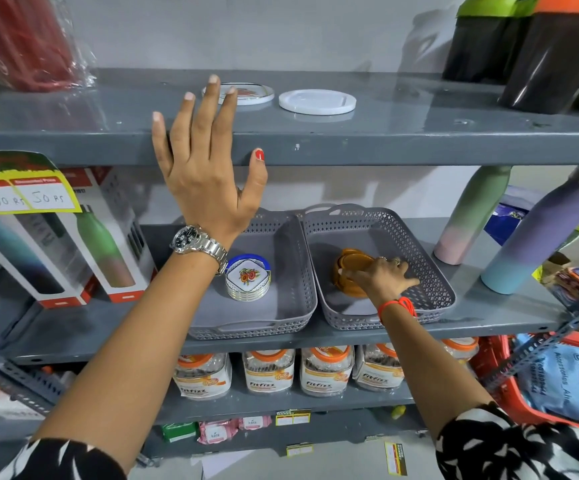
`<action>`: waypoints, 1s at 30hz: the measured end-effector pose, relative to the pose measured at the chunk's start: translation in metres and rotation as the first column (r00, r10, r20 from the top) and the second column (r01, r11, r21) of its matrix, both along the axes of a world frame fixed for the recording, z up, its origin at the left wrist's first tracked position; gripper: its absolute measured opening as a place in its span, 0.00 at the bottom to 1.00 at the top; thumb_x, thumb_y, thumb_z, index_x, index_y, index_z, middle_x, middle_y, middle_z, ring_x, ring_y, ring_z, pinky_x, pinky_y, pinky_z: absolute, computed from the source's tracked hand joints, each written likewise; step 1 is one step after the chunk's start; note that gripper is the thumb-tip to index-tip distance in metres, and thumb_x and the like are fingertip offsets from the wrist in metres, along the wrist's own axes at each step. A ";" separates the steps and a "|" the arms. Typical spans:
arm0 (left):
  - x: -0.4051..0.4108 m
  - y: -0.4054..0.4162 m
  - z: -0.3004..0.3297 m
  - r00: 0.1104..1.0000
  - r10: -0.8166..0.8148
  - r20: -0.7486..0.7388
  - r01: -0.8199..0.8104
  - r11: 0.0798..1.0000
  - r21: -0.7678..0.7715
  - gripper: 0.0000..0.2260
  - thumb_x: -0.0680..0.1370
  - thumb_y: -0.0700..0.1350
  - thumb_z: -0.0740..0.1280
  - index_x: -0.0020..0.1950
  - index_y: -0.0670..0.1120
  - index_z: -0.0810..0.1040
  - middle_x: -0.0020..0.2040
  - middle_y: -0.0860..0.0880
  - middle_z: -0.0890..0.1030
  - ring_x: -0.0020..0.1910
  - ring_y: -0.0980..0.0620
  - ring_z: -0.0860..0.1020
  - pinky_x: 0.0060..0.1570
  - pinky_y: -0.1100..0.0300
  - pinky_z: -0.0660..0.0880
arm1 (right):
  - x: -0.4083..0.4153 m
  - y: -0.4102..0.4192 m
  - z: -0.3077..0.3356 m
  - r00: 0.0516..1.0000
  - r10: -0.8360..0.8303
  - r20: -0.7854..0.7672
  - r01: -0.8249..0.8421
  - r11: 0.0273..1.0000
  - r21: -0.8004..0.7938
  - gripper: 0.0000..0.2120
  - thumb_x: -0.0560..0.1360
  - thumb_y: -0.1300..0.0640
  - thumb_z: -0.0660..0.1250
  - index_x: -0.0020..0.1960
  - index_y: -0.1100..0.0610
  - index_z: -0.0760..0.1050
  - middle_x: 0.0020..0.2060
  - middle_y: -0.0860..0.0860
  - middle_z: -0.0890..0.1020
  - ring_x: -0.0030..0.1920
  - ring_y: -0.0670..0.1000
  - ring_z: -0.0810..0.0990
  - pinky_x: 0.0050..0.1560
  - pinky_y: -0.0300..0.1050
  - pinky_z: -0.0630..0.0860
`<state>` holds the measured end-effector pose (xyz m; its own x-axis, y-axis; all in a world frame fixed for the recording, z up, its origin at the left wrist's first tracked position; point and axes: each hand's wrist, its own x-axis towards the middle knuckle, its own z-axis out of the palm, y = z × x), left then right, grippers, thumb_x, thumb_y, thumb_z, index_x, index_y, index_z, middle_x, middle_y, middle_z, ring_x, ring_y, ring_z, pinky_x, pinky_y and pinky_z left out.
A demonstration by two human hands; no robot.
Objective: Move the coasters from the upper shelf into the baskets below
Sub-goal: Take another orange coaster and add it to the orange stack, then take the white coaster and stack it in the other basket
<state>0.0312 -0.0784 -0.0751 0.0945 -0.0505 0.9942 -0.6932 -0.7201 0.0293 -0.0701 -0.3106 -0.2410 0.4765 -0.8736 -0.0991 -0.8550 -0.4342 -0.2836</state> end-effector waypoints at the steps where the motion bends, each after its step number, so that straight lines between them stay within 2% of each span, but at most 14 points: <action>1: 0.000 0.000 0.000 1.000 0.001 -0.001 -0.001 1.000 -0.001 0.25 0.77 0.56 0.54 0.69 0.45 0.72 0.69 0.47 0.72 0.68 0.47 0.67 0.72 0.49 0.49 | 0.000 0.000 0.000 1.000 -0.003 -0.003 0.003 1.000 -0.004 0.40 0.64 0.29 0.67 0.64 0.58 0.74 0.70 0.59 0.68 0.72 0.60 0.60 0.69 0.71 0.52; 7: -0.003 0.001 0.001 1.000 0.004 -0.008 -0.004 1.000 0.001 0.25 0.77 0.56 0.54 0.69 0.45 0.72 0.69 0.47 0.72 0.67 0.47 0.68 0.72 0.49 0.50 | 0.005 0.003 -0.001 0.996 -0.025 0.087 0.028 0.999 -0.033 0.42 0.64 0.27 0.65 0.62 0.61 0.75 0.67 0.60 0.70 0.70 0.61 0.62 0.67 0.73 0.54; 14: -0.003 0.001 0.001 1.000 0.009 -0.005 -0.009 1.000 0.007 0.25 0.77 0.56 0.54 0.69 0.45 0.72 0.68 0.47 0.73 0.67 0.47 0.68 0.72 0.50 0.50 | 0.012 0.007 -0.006 1.000 0.017 -0.019 -0.018 1.000 -0.020 0.40 0.66 0.29 0.65 0.64 0.59 0.74 0.69 0.60 0.68 0.71 0.60 0.60 0.68 0.73 0.53; 24: 0.000 -0.001 0.001 1.000 0.013 0.015 -0.013 1.000 -0.001 0.25 0.77 0.56 0.54 0.68 0.45 0.73 0.68 0.47 0.73 0.66 0.48 0.68 0.72 0.51 0.49 | 0.011 0.006 0.002 0.999 -0.018 -0.029 0.022 0.993 0.120 0.50 0.63 0.29 0.68 0.74 0.57 0.61 0.76 0.60 0.55 0.75 0.60 0.51 0.70 0.70 0.52; 27: 0.001 -0.001 0.000 1.000 0.015 0.016 -0.015 1.000 -0.001 0.25 0.77 0.56 0.54 0.68 0.45 0.73 0.68 0.47 0.73 0.66 0.48 0.68 0.72 0.51 0.48 | 0.010 0.006 0.003 0.999 -0.041 0.022 0.039 0.993 0.110 0.47 0.64 0.30 0.69 0.73 0.58 0.62 0.75 0.61 0.56 0.74 0.61 0.53 0.69 0.69 0.53; 30: 0.001 -0.001 0.001 1.000 0.021 0.022 -0.021 1.000 -0.004 0.25 0.77 0.56 0.54 0.68 0.45 0.73 0.68 0.47 0.73 0.66 0.48 0.68 0.72 0.51 0.49 | 0.009 0.011 0.007 0.993 -0.050 0.105 0.047 0.998 0.033 0.40 0.68 0.36 0.68 0.70 0.61 0.66 0.72 0.62 0.61 0.72 0.62 0.56 0.69 0.70 0.55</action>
